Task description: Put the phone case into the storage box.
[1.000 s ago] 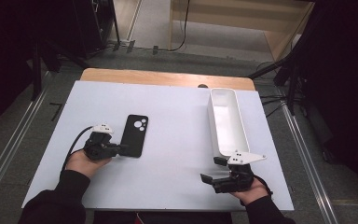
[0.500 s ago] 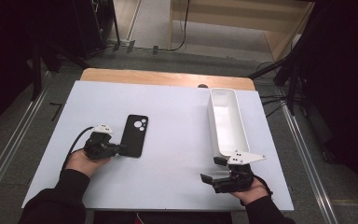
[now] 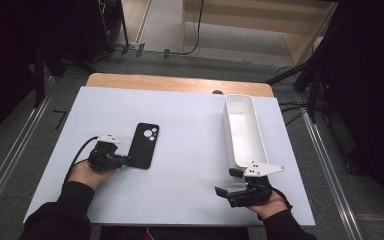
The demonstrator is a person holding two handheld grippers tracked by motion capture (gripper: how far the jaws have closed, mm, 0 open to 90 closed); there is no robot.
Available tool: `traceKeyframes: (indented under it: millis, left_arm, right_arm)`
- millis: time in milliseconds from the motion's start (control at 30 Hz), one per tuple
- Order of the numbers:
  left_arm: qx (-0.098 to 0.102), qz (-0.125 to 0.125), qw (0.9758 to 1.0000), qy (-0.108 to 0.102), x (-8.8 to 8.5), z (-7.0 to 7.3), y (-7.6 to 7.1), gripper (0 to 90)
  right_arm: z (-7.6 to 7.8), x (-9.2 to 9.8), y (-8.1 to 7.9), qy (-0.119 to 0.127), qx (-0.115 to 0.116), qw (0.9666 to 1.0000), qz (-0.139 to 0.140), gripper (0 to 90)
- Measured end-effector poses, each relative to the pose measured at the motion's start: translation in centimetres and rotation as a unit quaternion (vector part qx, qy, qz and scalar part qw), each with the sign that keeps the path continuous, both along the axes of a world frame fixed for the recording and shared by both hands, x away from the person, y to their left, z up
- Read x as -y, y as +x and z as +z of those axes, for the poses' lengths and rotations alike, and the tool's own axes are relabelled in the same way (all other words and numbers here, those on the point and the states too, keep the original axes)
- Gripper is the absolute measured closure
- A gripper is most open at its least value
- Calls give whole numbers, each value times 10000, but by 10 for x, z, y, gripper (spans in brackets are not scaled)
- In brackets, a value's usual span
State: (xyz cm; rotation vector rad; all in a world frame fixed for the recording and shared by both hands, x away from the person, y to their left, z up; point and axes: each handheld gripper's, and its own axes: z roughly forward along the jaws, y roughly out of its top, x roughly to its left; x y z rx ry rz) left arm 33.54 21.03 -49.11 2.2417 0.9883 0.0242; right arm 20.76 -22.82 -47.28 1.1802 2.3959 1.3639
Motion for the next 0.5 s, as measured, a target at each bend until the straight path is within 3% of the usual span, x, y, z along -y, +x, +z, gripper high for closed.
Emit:
traceKeyframes:
  millis: [500]
  left_arm:
    - [27, 427, 9991, 41, -25, 2, 8, 888]
  right_arm:
    - [0, -1, 0, 16, -20, 10000, 14, 138]
